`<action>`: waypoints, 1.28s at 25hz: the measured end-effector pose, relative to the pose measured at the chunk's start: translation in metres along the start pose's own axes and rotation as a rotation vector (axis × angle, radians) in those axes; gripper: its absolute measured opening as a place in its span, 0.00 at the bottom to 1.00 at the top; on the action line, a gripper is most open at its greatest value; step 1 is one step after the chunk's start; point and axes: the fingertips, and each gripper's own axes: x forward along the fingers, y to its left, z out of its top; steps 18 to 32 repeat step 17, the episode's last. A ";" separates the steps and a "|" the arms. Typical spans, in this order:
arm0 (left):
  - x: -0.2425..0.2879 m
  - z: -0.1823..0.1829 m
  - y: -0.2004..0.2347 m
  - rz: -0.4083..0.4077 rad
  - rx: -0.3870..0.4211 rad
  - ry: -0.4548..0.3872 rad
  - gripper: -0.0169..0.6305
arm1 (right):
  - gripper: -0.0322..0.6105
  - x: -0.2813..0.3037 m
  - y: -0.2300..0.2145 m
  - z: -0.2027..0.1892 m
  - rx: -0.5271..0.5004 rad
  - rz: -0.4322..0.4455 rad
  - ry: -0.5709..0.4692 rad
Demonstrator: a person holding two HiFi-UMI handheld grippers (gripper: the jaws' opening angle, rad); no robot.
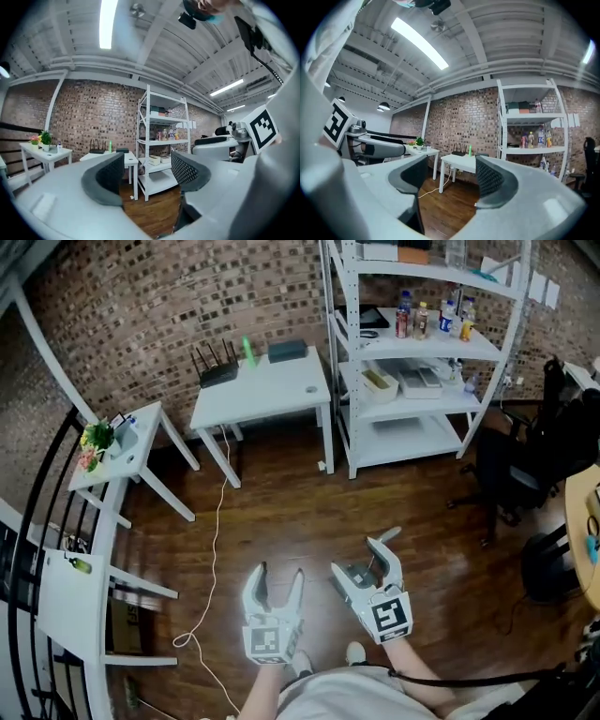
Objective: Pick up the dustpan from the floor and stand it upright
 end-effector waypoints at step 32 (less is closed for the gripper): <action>-0.113 0.041 0.068 0.148 0.031 -0.126 0.51 | 0.51 -0.019 0.083 0.045 0.015 -0.097 -0.022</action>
